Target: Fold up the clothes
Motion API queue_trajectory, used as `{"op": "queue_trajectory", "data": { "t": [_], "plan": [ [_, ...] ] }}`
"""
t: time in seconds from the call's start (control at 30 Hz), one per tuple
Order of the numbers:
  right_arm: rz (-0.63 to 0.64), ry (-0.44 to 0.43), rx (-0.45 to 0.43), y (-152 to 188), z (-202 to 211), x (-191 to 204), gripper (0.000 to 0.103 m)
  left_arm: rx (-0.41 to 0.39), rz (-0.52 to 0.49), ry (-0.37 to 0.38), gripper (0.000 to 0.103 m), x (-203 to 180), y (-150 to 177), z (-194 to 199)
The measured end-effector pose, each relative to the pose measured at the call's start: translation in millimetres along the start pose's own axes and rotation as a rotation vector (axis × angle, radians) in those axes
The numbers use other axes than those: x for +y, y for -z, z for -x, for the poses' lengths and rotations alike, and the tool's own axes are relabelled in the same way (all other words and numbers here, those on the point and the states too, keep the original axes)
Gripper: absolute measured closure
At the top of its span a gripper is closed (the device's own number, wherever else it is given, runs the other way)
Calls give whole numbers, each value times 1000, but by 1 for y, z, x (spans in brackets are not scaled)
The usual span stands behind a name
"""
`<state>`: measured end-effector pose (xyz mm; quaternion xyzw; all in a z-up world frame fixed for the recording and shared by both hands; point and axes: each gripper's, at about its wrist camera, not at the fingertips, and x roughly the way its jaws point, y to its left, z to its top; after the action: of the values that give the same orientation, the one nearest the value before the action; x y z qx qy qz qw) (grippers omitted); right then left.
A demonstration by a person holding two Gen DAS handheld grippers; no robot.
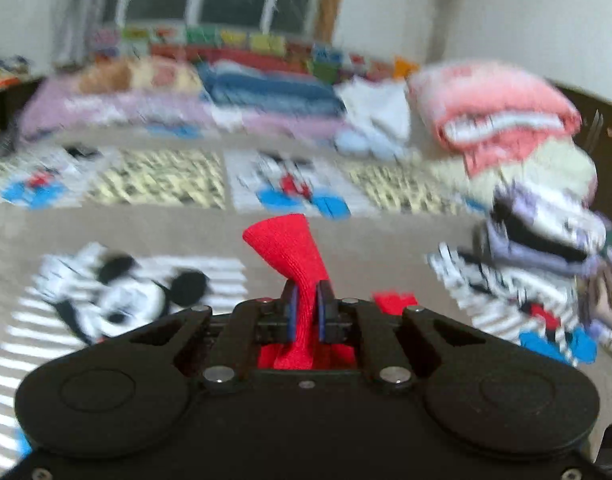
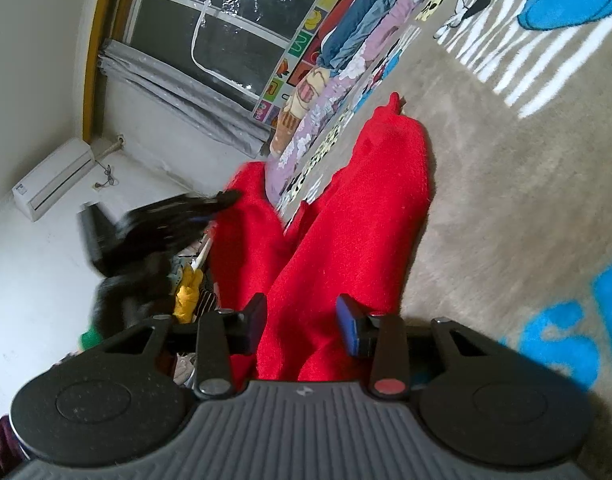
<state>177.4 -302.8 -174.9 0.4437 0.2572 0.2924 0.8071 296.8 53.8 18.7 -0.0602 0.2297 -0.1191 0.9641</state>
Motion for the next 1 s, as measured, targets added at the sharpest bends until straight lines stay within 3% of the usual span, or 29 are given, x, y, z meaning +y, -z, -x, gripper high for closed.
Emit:
{"op": "queue_trajectory", "data": {
  "t": [0.17,0.37,0.7,1.0],
  "plan": [
    [34,25,5,2,-1,5,64,-115,15,-105,96,36,-7,64],
    [51,42,7,3,-1,8,65,-127,100,-223,96,92,18,106],
    [46,43,8,3,-1,6,66,-66,284,-369,96,172,85,118],
    [57,57,10,3,-4,7,68,-28,398,-368,96,210,131,110]
  ]
}}
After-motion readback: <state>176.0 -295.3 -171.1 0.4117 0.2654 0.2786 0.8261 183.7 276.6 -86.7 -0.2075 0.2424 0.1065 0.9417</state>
